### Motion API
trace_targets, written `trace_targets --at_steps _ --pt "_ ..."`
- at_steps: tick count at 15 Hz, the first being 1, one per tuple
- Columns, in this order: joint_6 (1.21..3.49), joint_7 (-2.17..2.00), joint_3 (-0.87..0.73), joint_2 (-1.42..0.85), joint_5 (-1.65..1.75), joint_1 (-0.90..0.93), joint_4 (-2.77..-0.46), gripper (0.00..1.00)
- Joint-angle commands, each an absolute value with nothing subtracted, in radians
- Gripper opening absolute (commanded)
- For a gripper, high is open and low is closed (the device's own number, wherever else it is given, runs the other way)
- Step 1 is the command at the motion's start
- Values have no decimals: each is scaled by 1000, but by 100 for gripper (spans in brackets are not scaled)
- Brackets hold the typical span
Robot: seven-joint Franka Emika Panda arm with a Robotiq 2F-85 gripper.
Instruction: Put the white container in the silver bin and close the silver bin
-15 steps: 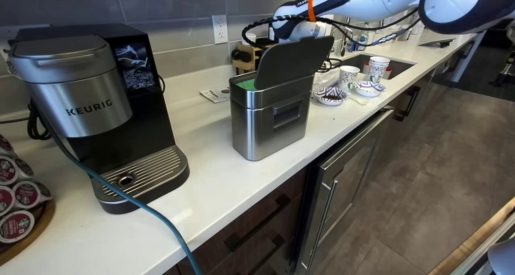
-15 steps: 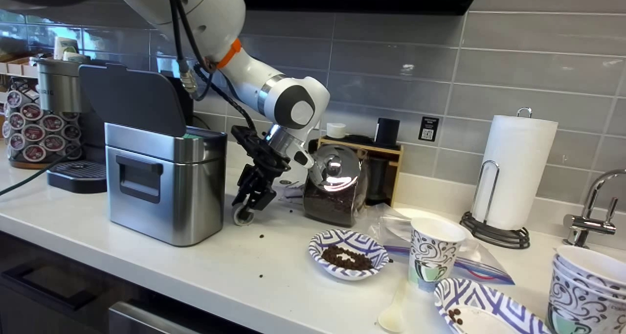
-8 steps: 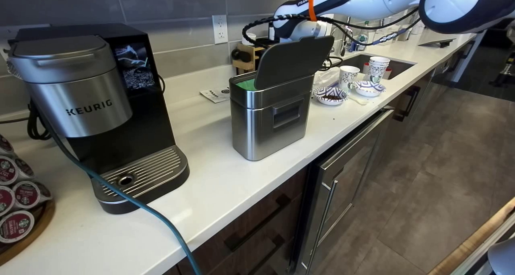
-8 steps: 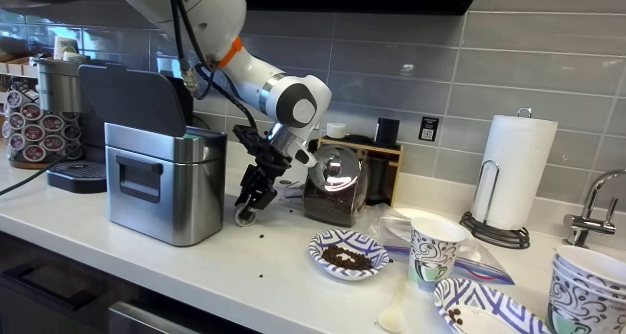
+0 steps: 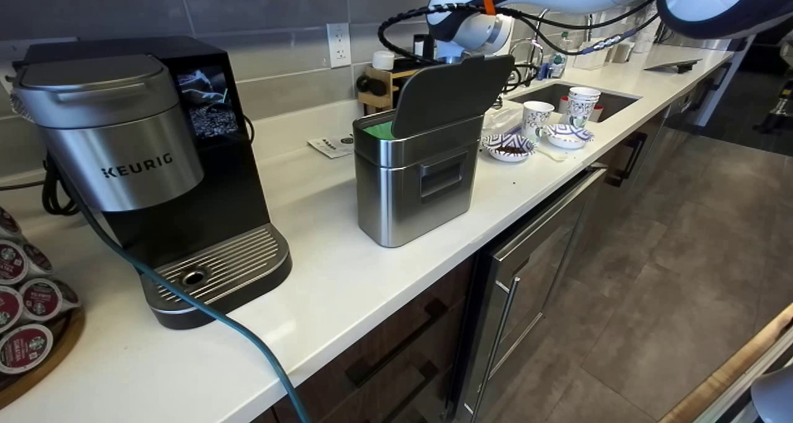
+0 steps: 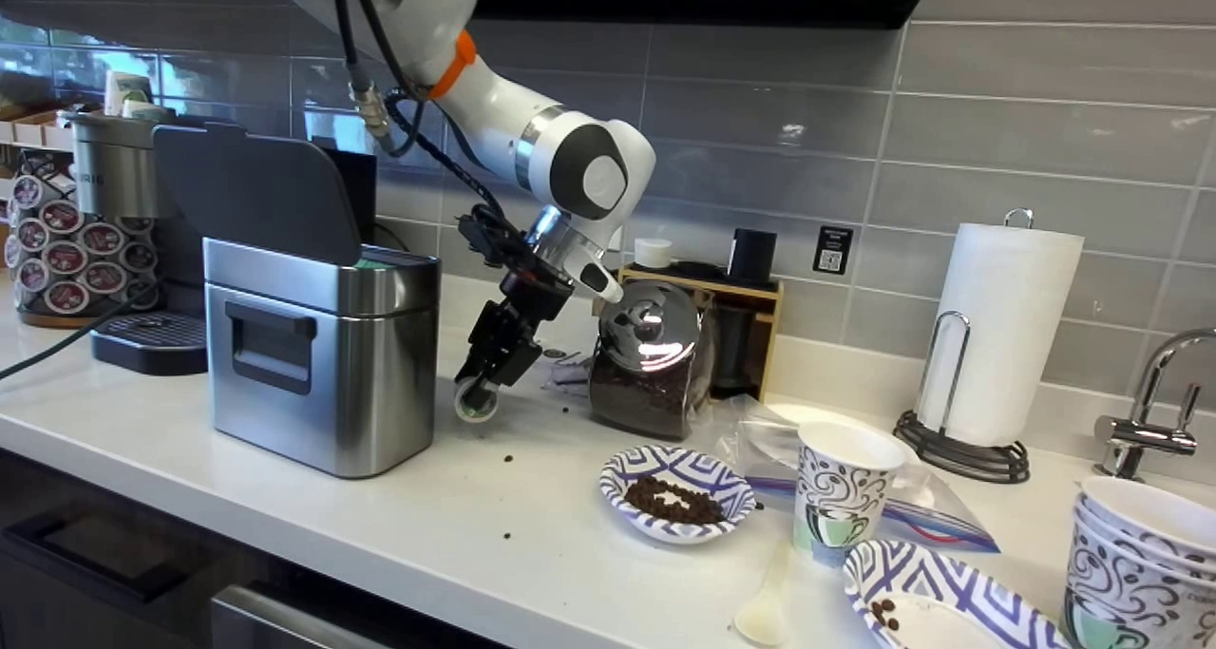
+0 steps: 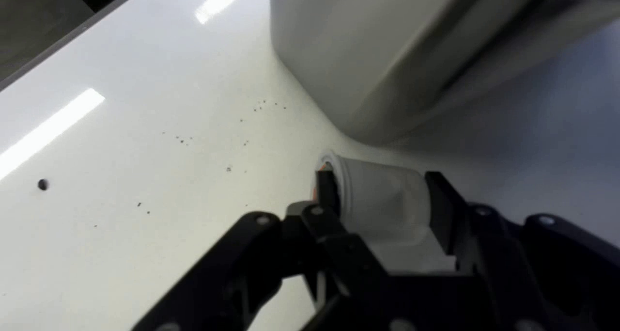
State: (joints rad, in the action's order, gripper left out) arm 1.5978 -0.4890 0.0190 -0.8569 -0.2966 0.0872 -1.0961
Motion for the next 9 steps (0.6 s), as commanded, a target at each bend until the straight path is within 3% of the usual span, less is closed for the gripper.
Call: trace_targets --at_steps 1,9 --pt "1580 -491 0 -795 -273 83 -1142 24" --pt "1523 -391 -2 -669 -263 50 -1206 24"
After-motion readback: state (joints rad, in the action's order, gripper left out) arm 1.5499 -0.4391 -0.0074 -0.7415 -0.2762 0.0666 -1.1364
